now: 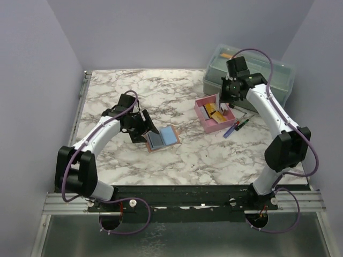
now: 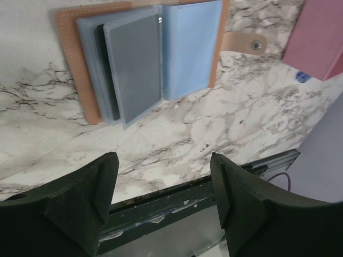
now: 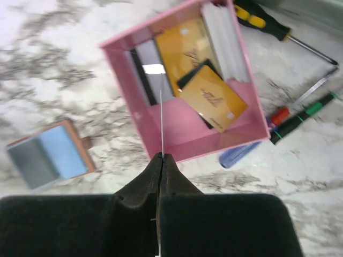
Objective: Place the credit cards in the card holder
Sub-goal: Pick up the credit card from the storage box, then insert the credit card into the card holder.
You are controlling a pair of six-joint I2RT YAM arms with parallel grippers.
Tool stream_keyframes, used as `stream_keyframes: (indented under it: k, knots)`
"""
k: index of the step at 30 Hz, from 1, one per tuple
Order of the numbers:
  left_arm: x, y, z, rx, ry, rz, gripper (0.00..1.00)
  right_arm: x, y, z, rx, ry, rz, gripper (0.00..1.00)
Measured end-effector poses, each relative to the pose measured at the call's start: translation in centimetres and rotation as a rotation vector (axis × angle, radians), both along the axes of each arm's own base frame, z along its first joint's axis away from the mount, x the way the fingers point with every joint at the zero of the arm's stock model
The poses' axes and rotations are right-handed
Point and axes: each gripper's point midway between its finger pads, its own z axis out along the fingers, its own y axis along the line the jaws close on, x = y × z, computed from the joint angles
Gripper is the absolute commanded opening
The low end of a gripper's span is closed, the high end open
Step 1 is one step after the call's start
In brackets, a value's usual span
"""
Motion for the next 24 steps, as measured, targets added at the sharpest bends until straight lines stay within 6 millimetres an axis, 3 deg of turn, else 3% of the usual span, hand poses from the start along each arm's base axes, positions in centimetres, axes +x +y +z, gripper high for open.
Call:
stream_keyframes:
  k: [2, 5, 8, 11, 13, 17, 24]
  knots:
    - [0.0, 0.0, -1.6, 0.018, 0.050, -0.006, 0.76, 0.1, 0.5, 1.8, 0.070, -0.049, 0.057, 0.00]
    - [-0.3, 0.3, -4.0, 0.054, 0.124, -0.013, 0.75, -0.3, 3.7, 3.8, 0.204, -0.090, 0.199, 0.00]
    - [-0.6, 0.8, -6.3, 0.100, 0.191, -0.025, 0.70, -1.4, 7.3, 4.2, 0.330, -0.079, 0.333, 0.00]
    - [-0.6, 1.5, -8.1, 0.154, 0.227, -0.039, 0.66, -3.3, 12.1, 3.8, 0.445, -0.038, 0.484, 0.00]
    - [-0.6, 1.9, -8.8, 0.185, 0.232, -0.046, 0.63, -5.0, 16.0, 3.0, 0.516, -0.002, 0.589, 0.00]
    - [-0.3, 2.6, -9.6, 0.233, 0.231, -0.059, 0.57, -7.8, 20.7, 0.0, 0.624, 0.104, 0.693, 0.00]
    - [-0.1, 2.7, -9.7, 0.241, 0.214, -0.075, 0.47, -8.3, 21.7, -6.0, 0.691, 0.253, 0.673, 0.00]
